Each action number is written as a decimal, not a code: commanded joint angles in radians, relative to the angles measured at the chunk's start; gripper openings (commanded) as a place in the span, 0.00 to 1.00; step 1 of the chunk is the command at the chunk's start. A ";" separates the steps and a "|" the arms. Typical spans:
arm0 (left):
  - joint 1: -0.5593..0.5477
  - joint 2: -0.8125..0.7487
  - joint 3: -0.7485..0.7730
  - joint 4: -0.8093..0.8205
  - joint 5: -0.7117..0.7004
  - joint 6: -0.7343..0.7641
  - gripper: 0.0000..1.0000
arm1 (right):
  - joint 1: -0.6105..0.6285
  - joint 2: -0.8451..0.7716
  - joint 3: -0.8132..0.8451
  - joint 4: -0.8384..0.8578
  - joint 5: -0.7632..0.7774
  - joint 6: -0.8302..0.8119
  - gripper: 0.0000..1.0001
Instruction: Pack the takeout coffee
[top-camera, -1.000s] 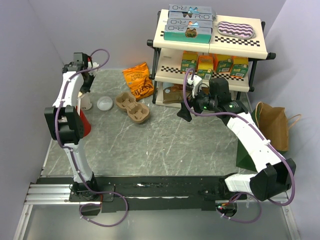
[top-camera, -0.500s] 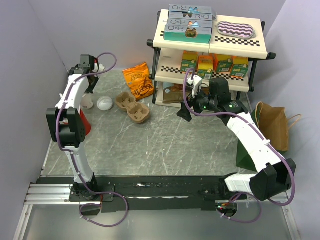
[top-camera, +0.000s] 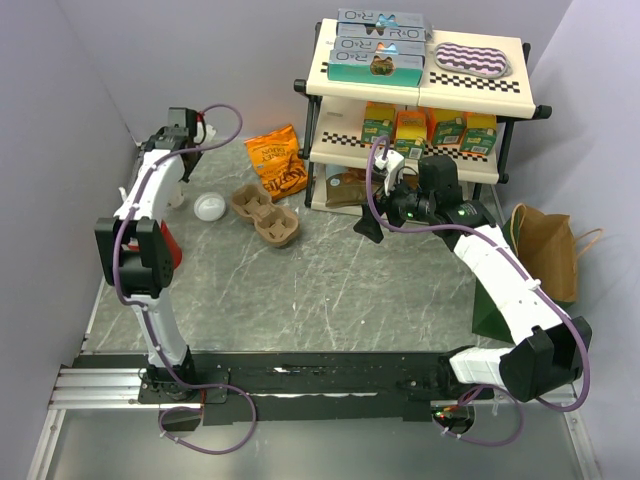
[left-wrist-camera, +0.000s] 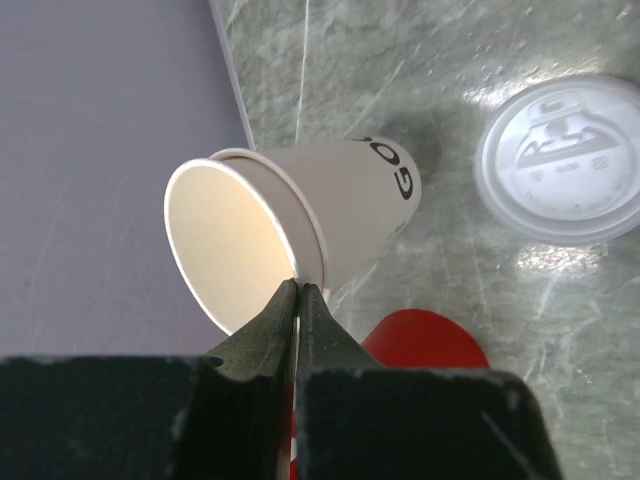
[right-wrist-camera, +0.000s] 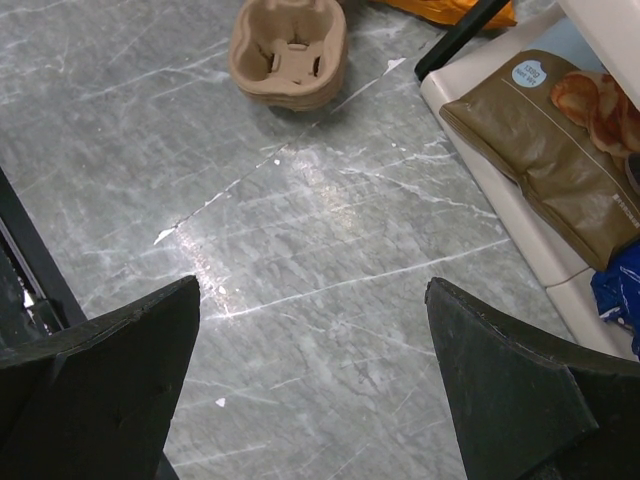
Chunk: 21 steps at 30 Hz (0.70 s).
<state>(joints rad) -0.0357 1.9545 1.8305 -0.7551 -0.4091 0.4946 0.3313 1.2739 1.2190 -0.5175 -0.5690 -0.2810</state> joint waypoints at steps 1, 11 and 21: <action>-0.009 -0.017 0.026 0.031 -0.057 0.030 0.01 | 0.005 0.001 -0.007 0.039 -0.012 0.005 1.00; -0.028 -0.022 -0.033 0.023 -0.162 0.081 0.01 | 0.005 -0.015 -0.033 0.042 -0.008 0.002 1.00; -0.014 0.008 0.021 -0.017 -0.096 0.019 0.01 | 0.003 -0.005 -0.010 0.043 -0.011 0.006 1.00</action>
<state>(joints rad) -0.0402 1.9610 1.8057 -0.7559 -0.4973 0.5365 0.3317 1.2747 1.1851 -0.5026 -0.5690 -0.2775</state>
